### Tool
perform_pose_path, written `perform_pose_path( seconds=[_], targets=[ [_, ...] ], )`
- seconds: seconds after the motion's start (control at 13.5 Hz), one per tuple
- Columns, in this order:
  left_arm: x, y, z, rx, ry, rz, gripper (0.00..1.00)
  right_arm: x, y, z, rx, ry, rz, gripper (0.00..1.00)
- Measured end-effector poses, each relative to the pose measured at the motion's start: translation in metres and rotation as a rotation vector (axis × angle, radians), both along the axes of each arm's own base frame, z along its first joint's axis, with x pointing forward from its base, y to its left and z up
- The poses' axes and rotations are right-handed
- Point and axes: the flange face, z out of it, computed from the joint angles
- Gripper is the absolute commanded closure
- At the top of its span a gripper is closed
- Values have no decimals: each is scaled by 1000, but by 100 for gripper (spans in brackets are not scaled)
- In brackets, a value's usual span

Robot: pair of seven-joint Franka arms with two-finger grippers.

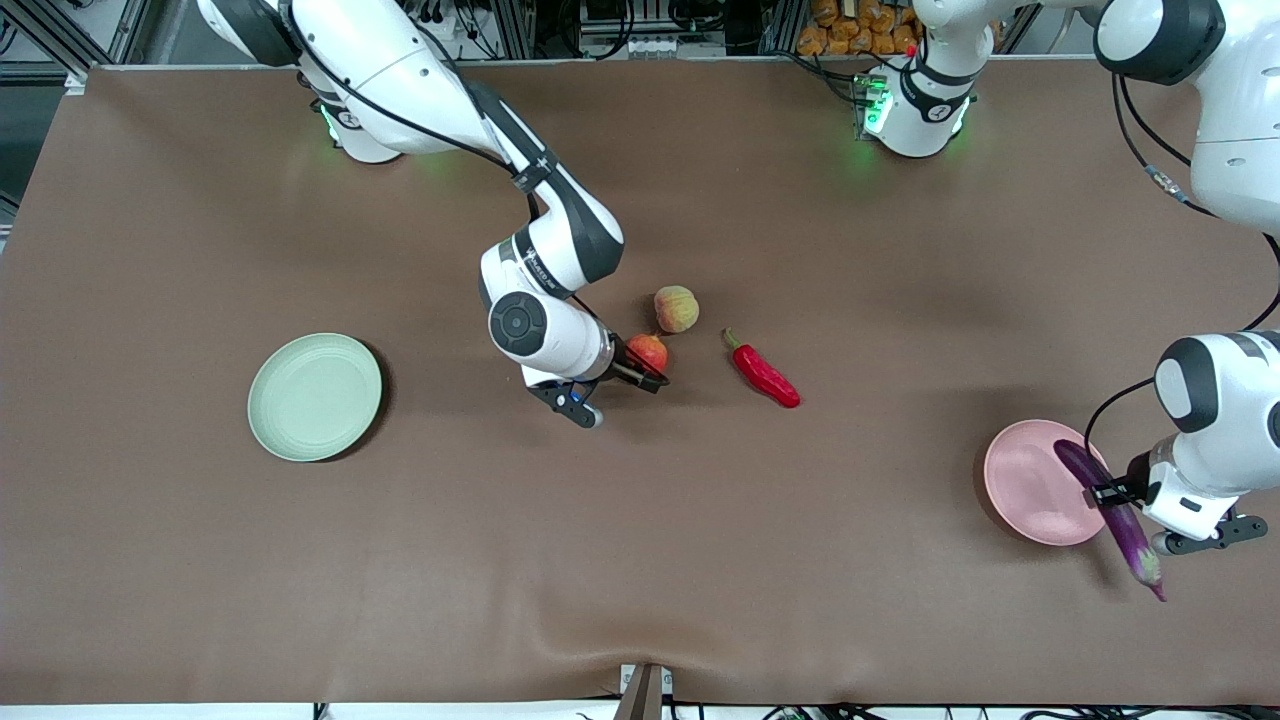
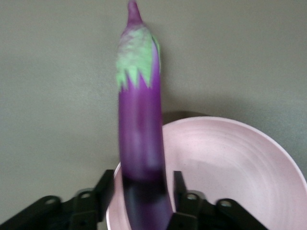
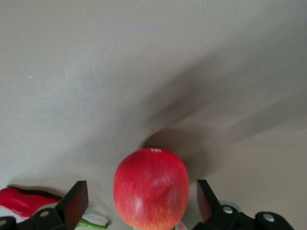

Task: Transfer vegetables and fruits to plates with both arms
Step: 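Grasp the red apple with the right gripper while the left gripper releases eggplant, then place the apple on the green plate while the left gripper grasps the chili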

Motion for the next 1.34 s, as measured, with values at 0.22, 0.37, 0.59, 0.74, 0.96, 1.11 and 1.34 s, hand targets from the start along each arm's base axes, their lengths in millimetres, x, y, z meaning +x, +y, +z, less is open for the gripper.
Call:
perform_pose_path(
  seconds=[0.22,0.37,0.59,0.74,0.96,1.11,1.34],
  targets=[
    [0,-3,10,0,7,-2,0,-15,13,-16,-18,23,10,26],
    [-2,-14,23,-10,40,-9,0,-20,19,-25,-23,28,10,100],
    [-7,-75,70,-68,118,49,0,-15,17,-23,-23,17,-2,100],
    [-16,-145,102,-99,168,135,0,1,2,-19,-28,15,-26,100],
    [-39,-266,111,-122,211,260,0,53,-64,13,-80,99,-7,100],
    [-62,-341,91,-75,232,315,0,89,-133,41,-99,121,57,100],
    [-94,-420,50,0,209,439,0,119,-227,66,-97,120,133,100]
  ],
)
